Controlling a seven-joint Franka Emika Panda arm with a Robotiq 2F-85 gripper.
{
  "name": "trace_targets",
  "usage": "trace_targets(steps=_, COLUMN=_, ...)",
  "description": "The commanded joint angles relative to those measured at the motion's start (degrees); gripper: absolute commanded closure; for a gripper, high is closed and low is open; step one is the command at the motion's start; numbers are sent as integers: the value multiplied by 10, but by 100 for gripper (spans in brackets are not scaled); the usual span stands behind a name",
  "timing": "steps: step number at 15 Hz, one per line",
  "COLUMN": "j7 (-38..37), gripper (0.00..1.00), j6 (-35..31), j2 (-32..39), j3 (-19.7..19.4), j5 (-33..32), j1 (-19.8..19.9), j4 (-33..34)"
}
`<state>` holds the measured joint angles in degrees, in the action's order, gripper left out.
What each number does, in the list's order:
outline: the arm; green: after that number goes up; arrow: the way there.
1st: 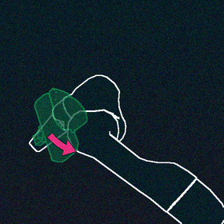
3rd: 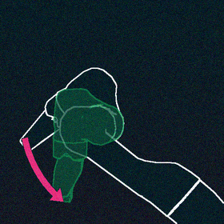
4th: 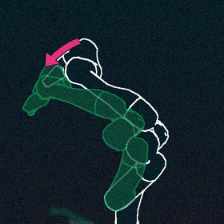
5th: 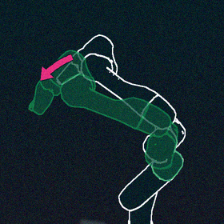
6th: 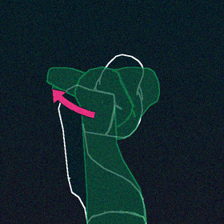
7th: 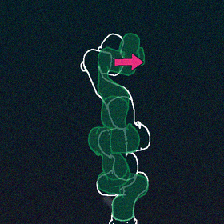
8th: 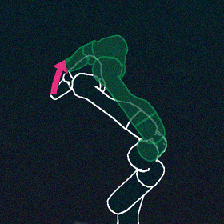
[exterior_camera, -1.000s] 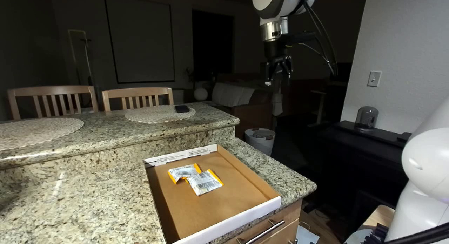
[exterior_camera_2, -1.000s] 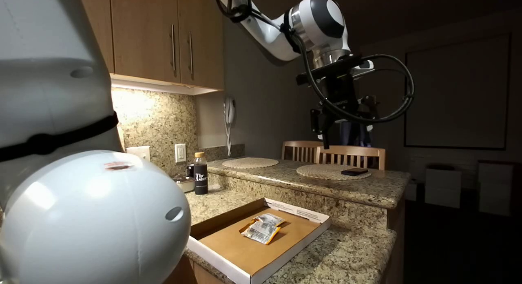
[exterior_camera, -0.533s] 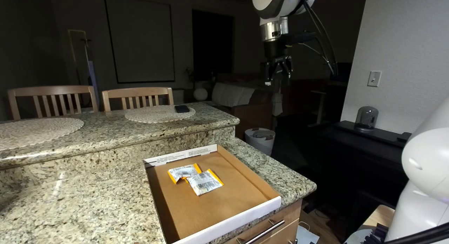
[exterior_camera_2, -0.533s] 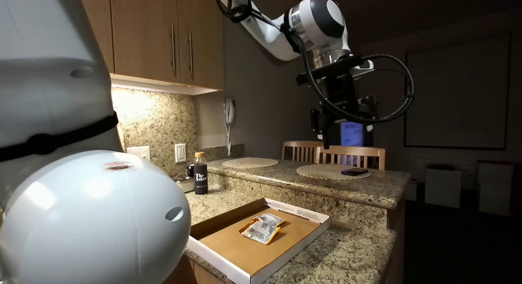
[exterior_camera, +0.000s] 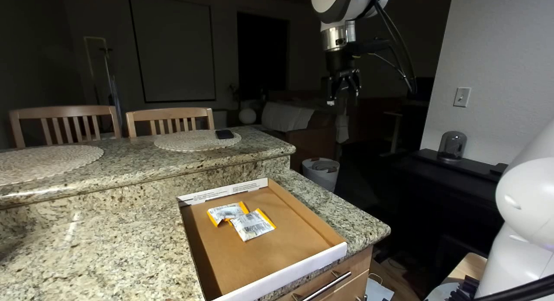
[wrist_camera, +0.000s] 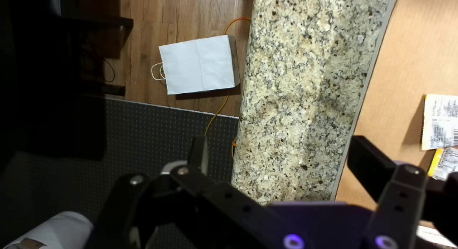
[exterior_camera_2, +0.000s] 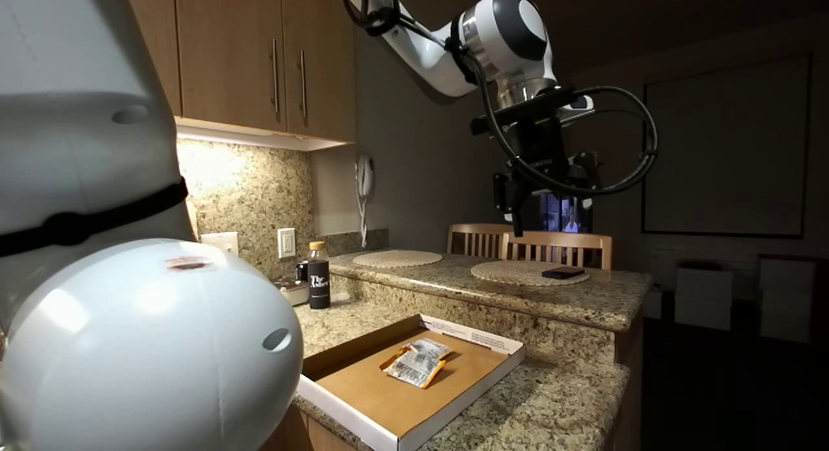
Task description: Remove one sachet from the box and place it on the upper part of the countertop
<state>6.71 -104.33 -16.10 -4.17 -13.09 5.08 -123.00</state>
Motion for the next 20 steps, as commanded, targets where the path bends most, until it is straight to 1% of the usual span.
trace_targets(steps=1, j7=-1, gripper=0, j6=8, j2=15, j3=12, j5=-2, j1=-15, j4=11)
trace_targets(steps=3, j7=2, gripper=0, j6=11, j2=26, j3=25, j5=1, j1=-30, j4=19)
trace_targets(steps=5, j7=32, gripper=0, j6=27, j2=46, j3=37, j5=8, j1=-51, j4=38)
trace_targets(steps=6, j7=60, gripper=0, j6=43, j2=60, j3=38, j5=29, j1=-64, j4=58)
trace_targets(steps=7, j7=76, gripper=0, j6=46, j2=72, j3=41, j5=38, j1=-72, j4=68)
trace_targets(steps=9, j7=114, gripper=0, j6=38, j2=103, j3=44, j5=76, j1=-86, j4=93)
trace_targets(steps=11, j7=142, gripper=0, j6=53, j2=133, j3=53, j5=119, j1=-98, j4=117)
trace_targets(steps=12, j7=133, gripper=0, j6=39, j2=148, j3=62, j5=128, j1=-103, j4=122)
trace_targets(steps=15, j7=117, gripper=0, j6=29, j2=201, j3=90, j5=135, j1=-119, j4=145)
trace_targets(steps=18, j7=96, gripper=0, j6=-1, j2=255, j3=122, j5=103, j1=-143, j4=160)
trace_targets(steps=20, j7=95, gripper=0, j6=3, j2=302, j3=135, j5=85, j1=-157, j4=182)
